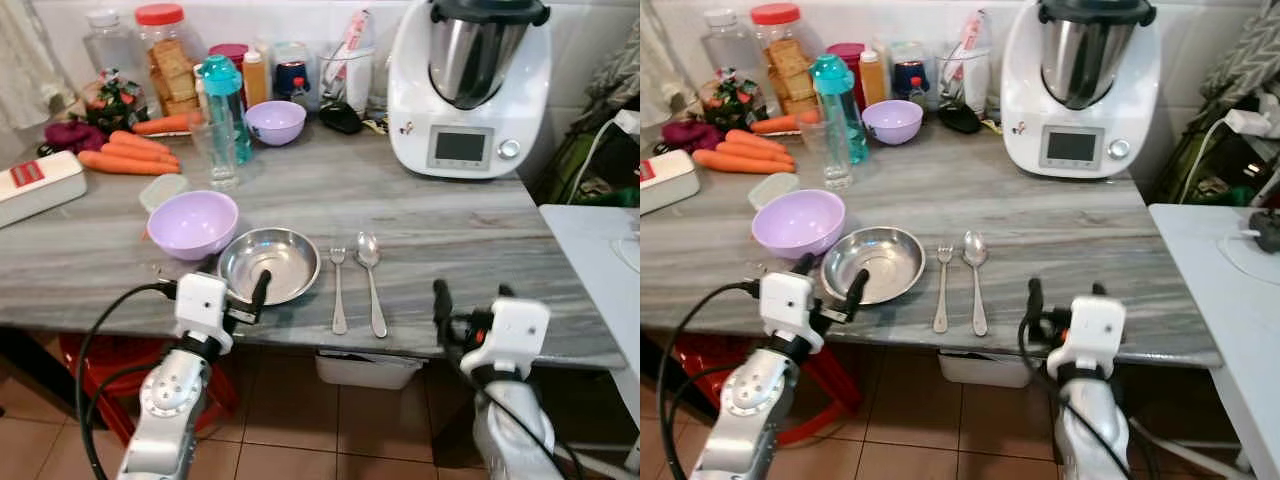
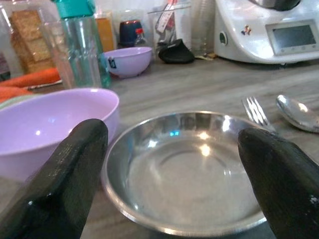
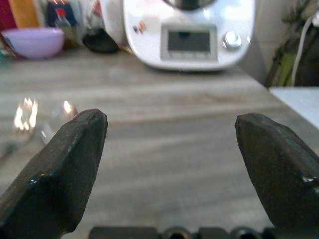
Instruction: Setting the table
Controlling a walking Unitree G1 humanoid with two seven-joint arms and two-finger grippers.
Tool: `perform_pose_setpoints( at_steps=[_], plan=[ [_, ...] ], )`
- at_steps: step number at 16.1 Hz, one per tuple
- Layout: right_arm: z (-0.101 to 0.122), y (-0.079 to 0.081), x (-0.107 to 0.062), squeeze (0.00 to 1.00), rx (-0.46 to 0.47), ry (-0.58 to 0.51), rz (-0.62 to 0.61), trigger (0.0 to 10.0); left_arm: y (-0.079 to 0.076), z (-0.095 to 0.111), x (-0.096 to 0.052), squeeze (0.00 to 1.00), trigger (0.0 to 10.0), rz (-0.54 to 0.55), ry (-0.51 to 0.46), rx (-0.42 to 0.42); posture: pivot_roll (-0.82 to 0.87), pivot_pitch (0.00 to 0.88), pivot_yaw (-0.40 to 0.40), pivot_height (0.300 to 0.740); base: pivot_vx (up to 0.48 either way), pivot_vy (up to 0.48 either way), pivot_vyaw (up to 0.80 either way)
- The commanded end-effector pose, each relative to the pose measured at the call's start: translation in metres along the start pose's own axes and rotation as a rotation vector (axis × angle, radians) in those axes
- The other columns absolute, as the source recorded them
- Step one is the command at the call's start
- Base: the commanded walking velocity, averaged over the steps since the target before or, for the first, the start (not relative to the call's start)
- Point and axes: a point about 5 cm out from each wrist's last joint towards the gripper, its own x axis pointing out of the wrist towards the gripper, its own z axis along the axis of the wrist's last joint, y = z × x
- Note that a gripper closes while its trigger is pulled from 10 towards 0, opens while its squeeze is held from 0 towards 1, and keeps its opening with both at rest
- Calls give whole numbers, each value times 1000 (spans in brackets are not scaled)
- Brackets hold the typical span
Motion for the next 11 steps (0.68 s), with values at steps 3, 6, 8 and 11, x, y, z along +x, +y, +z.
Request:
perform_pose_setpoints(
  at_steps=[3,6,8,11],
  plan=[
    [1,7,10,0,0,-15,40,10000,5,0,-1,0,10000,30,8,12,52,0,0,740,0,0,0],
    [8,9,21,0,26,-42,26,10000,8,1,1,0,10000,56,9,17,61,0,-6,740,-87,0,0],
    [6,10,26,0,23,-41,28,10000,9,0,5,0,10000,72,12,18,55,0,-5,740,-296,0,0],
    [9,4,30,0,17,-56,9,10000,4,2,11,0,10000,66,5,9,43,0,5,740,-324,0,0]
  ],
)
